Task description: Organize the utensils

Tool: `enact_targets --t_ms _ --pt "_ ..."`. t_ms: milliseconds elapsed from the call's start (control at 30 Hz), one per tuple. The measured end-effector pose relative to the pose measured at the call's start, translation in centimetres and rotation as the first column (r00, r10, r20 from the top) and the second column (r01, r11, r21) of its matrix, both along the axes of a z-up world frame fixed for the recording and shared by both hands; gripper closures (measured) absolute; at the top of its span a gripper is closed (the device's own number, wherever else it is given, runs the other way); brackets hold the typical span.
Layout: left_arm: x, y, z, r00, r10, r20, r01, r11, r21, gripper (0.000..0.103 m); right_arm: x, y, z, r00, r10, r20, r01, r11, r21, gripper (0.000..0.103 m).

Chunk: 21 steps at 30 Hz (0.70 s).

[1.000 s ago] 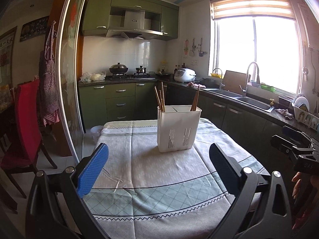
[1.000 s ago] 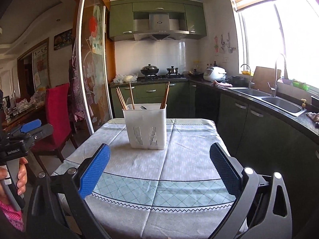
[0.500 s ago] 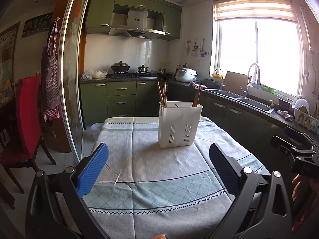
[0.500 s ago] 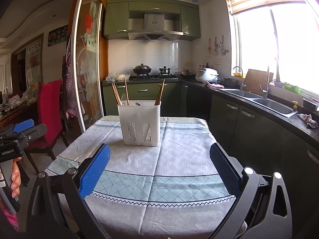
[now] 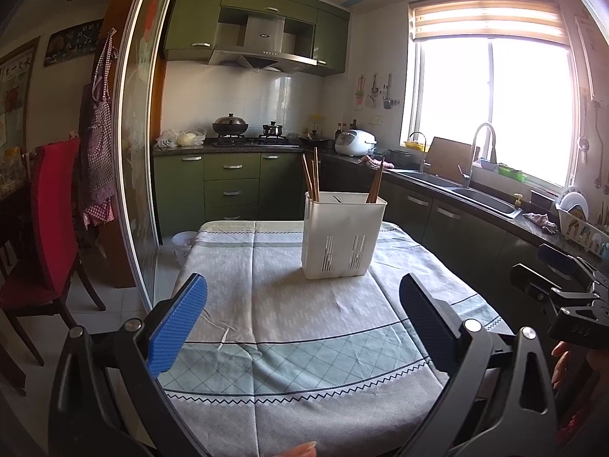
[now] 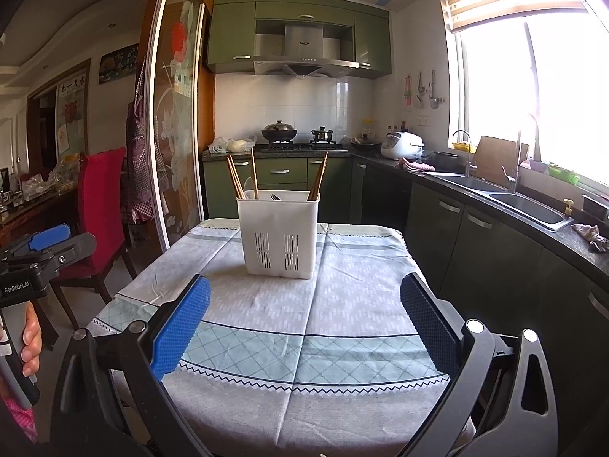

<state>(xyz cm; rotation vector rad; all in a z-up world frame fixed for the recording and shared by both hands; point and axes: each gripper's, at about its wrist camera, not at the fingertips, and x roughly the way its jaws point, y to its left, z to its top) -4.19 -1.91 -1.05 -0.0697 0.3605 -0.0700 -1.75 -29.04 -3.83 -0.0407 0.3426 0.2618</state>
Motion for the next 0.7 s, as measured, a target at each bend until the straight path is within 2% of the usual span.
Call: enact_targets --t_ms 267,700 --pt "0.0 0.36 0.08 1.0 0.001 -0.005 -0.001 1.0 -0.026 0.007 0.09 0.06 -0.09 1.0 0.009 -0.005 -0.009 1.0 0.002 0.005" --pt "-0.02 0.35 0.18 1.0 0.01 -0.01 -0.011 1.0 -0.016 0.007 0.15 0.57 -0.61 1.0 0.025 -0.017 -0.025 1.0 -0.003 0.005"
